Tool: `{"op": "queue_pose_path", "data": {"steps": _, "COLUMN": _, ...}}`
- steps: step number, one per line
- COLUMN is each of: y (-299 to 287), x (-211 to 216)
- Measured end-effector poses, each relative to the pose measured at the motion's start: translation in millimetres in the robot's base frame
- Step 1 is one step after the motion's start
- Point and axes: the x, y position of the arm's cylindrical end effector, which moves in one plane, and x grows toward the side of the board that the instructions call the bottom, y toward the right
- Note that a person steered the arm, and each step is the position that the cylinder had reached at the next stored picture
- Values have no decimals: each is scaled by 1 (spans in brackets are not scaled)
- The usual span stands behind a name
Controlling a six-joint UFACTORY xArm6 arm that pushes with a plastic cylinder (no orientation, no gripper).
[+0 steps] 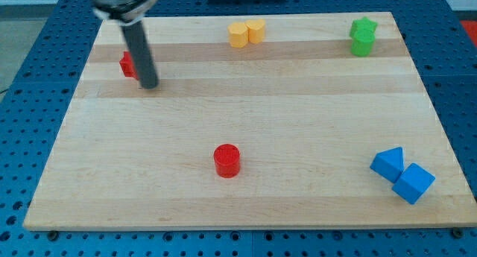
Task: Slide red star towards top left
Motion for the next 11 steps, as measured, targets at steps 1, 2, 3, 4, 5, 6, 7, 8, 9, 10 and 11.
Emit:
{"op": "queue_pose_path", "data": {"steps": 1, "y": -15, "x": 4}}
{"op": "queue_pose_path", "data": {"steps": 2, "y": -15, "x": 4}}
{"op": "queue_pose_path", "data": {"steps": 3, "y": -15, "x": -26}}
{"op": "queue_pose_path", "data": {"steps": 4, "y": -15, "x": -63}}
{"op": "queue_pose_path", "data": {"steps": 5, "y": -17, "x": -63}}
{"op": "queue_pose_path", "data": {"steps": 6, "y": -17, "x": -67}}
{"op": "queue_pose_path", "data": {"steps": 7, "y": -18, "x": -78}}
{"op": "queue_pose_path", "data": {"steps": 8, "y": -19, "x": -69}}
{"op": "queue_pose_path", "data": {"steps": 9, "y": 21, "x": -44}}
{"op": "queue_pose_path", "data": {"steps": 10, "y": 55, "x": -90}}
{"op": "queue_pose_path", "data": {"steps": 11, "y": 55, "x": -91}}
